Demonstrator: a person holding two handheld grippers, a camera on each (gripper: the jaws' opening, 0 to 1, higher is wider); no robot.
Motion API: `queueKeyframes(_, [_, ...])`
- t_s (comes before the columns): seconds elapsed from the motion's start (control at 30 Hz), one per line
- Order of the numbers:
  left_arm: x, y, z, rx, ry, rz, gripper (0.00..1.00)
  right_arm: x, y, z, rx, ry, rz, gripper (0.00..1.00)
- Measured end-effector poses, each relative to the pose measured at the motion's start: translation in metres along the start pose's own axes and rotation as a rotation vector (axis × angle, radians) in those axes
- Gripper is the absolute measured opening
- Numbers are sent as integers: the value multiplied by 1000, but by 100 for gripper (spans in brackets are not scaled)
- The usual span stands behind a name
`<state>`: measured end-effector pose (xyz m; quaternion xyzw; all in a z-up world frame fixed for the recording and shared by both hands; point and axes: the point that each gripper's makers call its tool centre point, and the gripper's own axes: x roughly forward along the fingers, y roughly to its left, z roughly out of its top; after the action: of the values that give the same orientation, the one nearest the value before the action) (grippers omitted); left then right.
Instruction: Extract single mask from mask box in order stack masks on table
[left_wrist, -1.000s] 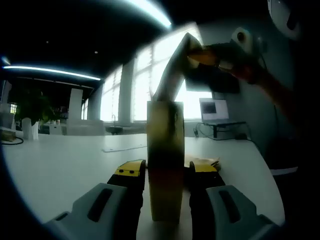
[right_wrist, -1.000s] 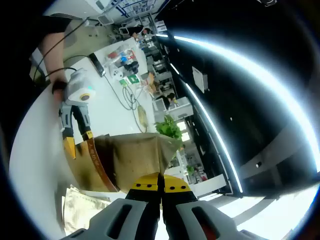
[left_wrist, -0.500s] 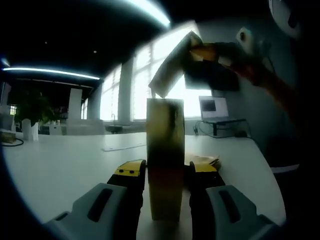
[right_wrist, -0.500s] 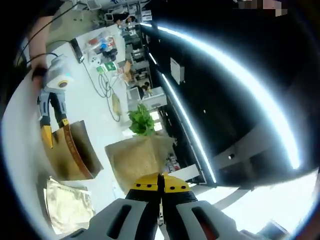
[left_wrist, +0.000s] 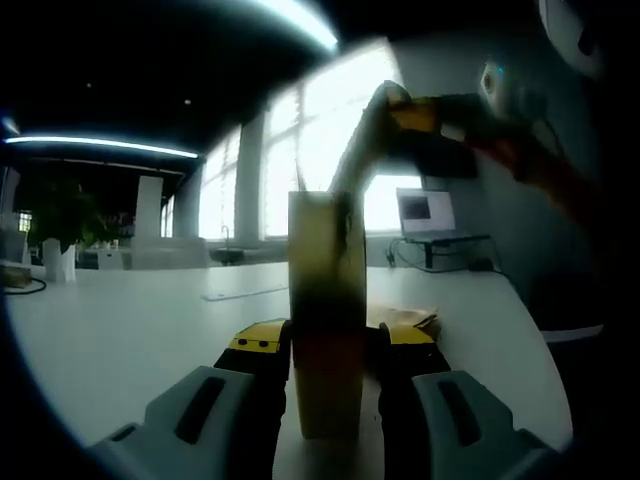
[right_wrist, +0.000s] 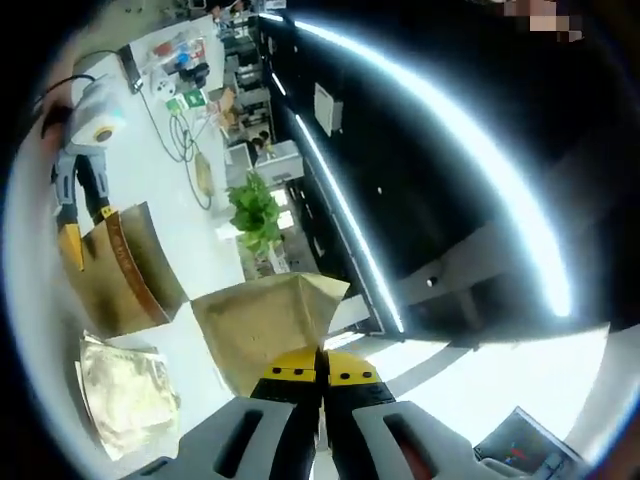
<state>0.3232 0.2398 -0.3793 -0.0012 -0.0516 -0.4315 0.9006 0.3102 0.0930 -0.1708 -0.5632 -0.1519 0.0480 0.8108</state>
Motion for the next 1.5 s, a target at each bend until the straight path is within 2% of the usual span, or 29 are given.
queueKeyframes(0.13, [0,0,0,1,0,2,26,-1,2,-15,6,47,-6,0])
queueKeyframes(0.23, [0,0,0,2,2,3,26,-1,1,-31,-24,112,-22,0])
queueKeyframes(0.43, [-1,3,-2,3,6,7,26,2,9,-45,-3,149,-8,0])
queueKeyframes(1.1, [-2,5,0,-8,-2,14,26,29,48,-61,17,196,70,0])
queueKeyframes(1.5, [-2,5,0,-14,-5,13,26,38,85,-68,8,214,161,0])
